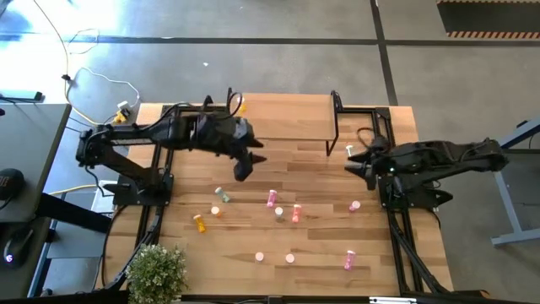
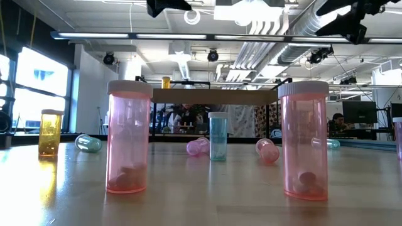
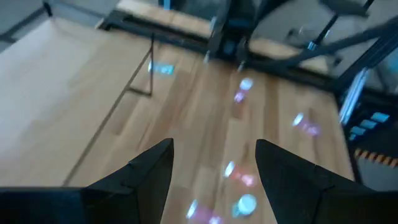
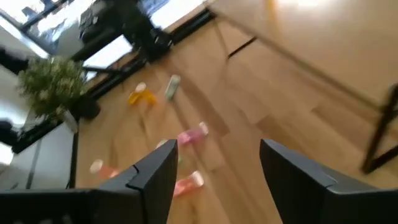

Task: Pick and place medicine bottles onto shelf by color
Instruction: Put the center green pill bottle on the shelf

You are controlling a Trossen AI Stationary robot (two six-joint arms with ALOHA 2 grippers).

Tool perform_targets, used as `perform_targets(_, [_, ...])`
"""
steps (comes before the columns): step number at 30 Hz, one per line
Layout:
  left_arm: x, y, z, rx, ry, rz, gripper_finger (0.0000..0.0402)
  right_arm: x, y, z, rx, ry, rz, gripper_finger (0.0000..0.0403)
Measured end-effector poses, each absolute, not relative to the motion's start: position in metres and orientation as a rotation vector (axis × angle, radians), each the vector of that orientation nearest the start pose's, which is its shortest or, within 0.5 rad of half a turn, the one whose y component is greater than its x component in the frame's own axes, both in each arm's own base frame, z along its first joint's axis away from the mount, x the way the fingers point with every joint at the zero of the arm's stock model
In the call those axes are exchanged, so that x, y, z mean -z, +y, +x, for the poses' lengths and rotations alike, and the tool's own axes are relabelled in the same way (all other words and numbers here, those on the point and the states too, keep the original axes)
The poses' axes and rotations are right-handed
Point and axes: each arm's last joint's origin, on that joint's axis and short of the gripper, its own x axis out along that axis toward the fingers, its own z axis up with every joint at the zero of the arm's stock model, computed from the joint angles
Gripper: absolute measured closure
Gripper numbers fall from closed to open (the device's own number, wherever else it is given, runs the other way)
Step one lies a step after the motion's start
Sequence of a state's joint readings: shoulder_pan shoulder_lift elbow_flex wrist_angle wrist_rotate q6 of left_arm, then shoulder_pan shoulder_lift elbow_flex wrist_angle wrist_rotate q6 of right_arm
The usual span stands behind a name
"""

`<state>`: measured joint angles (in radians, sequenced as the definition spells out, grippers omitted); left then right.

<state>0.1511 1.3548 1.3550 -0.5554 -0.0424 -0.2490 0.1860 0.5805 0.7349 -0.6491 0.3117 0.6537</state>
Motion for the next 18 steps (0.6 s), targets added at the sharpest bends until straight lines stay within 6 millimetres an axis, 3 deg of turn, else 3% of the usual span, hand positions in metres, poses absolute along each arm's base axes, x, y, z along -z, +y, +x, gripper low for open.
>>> perform_targets(7, [-0.338, -0.003, 0.282, -0.145, 0.42, -0.319, 0.0184, -0.295, 0.022, 0.158, 0.23, 0.418, 0.527, 0.0181])
perform_targets(18, [-0.318, -0.035, 0.264, -0.188, 0.389, -0.289, 0.0184, -0.281, 0.034, 0.216, 0.132, 0.383, 0.445, 0.0181])
